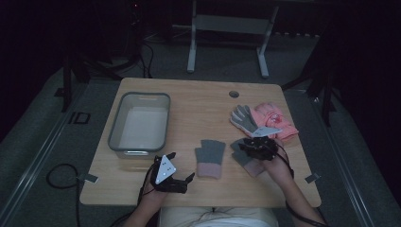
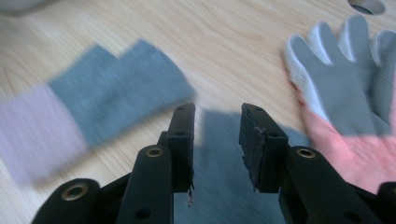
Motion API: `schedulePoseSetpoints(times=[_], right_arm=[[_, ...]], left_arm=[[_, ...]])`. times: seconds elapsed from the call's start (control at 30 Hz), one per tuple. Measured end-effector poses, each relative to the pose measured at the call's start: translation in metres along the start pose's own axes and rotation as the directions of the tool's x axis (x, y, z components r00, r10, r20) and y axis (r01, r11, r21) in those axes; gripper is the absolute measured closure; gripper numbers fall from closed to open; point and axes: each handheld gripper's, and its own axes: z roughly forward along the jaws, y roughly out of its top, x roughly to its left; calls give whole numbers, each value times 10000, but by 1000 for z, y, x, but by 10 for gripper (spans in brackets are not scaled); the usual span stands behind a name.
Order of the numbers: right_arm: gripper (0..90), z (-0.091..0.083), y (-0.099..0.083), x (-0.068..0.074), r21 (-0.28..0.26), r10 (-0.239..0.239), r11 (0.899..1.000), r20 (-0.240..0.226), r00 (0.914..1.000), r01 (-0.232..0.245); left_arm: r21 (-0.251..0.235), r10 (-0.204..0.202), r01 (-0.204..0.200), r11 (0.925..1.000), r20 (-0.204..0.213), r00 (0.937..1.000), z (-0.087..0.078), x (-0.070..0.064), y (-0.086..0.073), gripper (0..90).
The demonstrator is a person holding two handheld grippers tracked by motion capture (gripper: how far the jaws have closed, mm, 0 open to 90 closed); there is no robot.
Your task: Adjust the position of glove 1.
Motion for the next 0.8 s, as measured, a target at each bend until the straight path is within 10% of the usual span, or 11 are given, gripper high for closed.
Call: schedulePoseSetpoints(times=[0.37, 0.6, 0.8], right_arm=[[622, 5, -23, -21, 434, 126, 9990, -880, 9960, -88], [624, 24, -37, -20, 1314, -331, 9905, -567, 9978, 403], [819, 25, -39, -19, 1188, -99, 9928, -485, 9988, 156]], left_arm=[[-102, 46, -47, 9999, -94, 9999, -1, -1, 0, 3], [-174, 78, -77, 9998, 34, 10000, -1, -1, -1, 3], [-150, 77, -76, 9999, 85, 9999, -1, -1, -1, 3]])
